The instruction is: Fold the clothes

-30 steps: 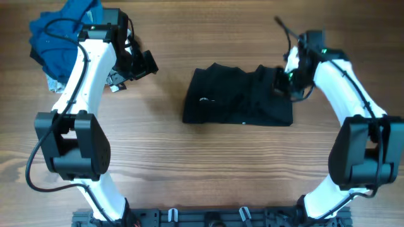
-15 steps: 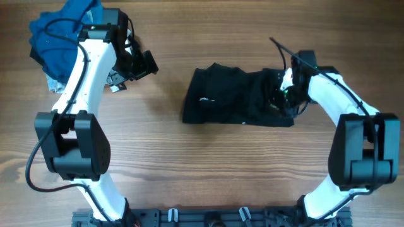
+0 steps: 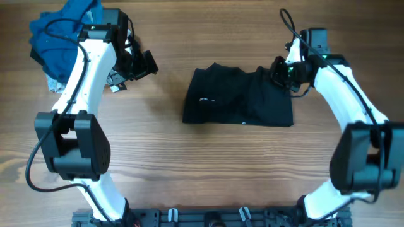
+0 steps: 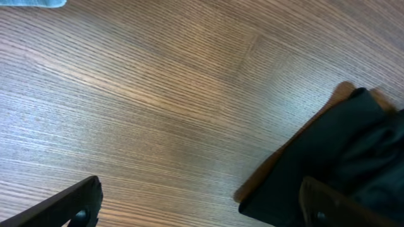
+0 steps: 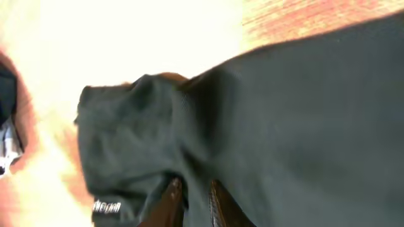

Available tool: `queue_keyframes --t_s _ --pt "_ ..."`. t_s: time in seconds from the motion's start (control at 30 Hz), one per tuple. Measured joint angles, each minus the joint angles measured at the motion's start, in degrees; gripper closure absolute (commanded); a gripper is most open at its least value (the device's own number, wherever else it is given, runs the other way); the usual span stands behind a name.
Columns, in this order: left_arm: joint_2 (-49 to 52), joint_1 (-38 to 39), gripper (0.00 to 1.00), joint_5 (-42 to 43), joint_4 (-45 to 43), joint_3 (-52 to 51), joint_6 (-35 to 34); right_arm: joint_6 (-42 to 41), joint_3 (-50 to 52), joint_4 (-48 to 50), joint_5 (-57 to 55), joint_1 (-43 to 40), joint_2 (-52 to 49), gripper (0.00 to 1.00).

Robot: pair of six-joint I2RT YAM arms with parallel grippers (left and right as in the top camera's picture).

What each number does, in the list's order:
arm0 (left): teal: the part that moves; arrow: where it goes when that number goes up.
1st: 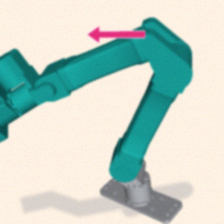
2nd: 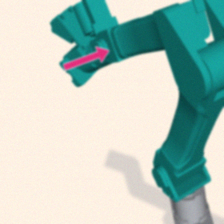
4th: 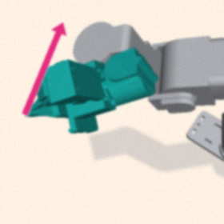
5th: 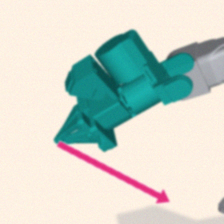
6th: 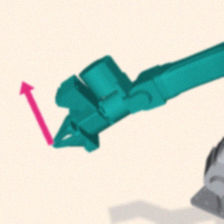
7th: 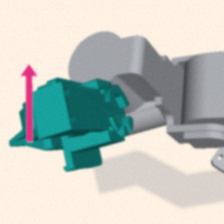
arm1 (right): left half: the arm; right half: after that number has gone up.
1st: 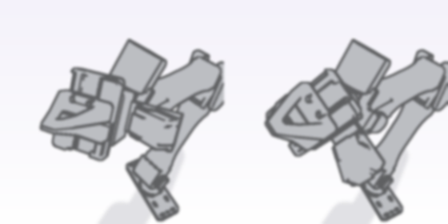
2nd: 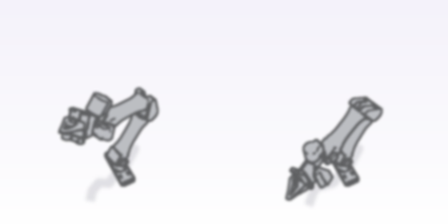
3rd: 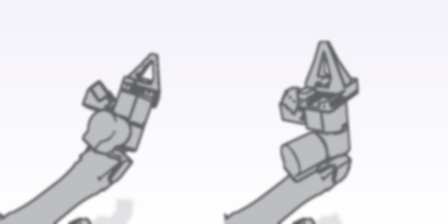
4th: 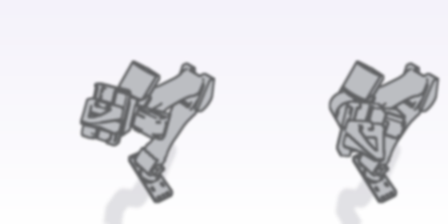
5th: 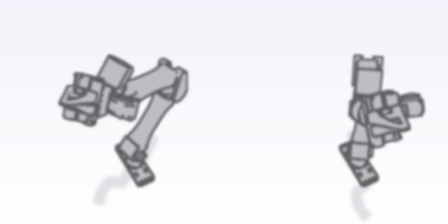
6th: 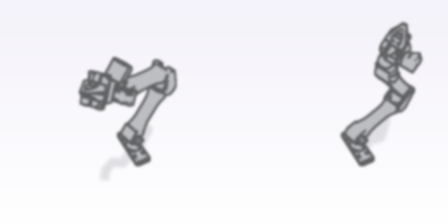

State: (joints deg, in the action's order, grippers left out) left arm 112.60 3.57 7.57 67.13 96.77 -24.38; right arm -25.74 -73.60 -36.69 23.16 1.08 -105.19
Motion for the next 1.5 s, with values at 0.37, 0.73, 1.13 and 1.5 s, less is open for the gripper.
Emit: queue_keyframes --t_s 0.37,0.73,1.13,1.5 --pt "0.0 0.0 0.00 0.0 0.2 0.0 0.0 -0.6 0.2 11.0 6.5 1.6 -12.1 0.90" --pt "0.0 0.0 0.00 0.0 0.2 0.0 0.0 -0.1 -1.6 -1.2 5.7 0.5 2.1 0.80" --pt "0.0 0.0 0.00 0.0 0.7 0.0 0.0 5.5 7.5 -0.4 6.7 3.8 -2.2 0.76" --pt "0.0 0.0 0.00 0.0 0.6 0.0 0.0 8.0 6.8 -4.3 8.9 3.8 -3.5 0.41"
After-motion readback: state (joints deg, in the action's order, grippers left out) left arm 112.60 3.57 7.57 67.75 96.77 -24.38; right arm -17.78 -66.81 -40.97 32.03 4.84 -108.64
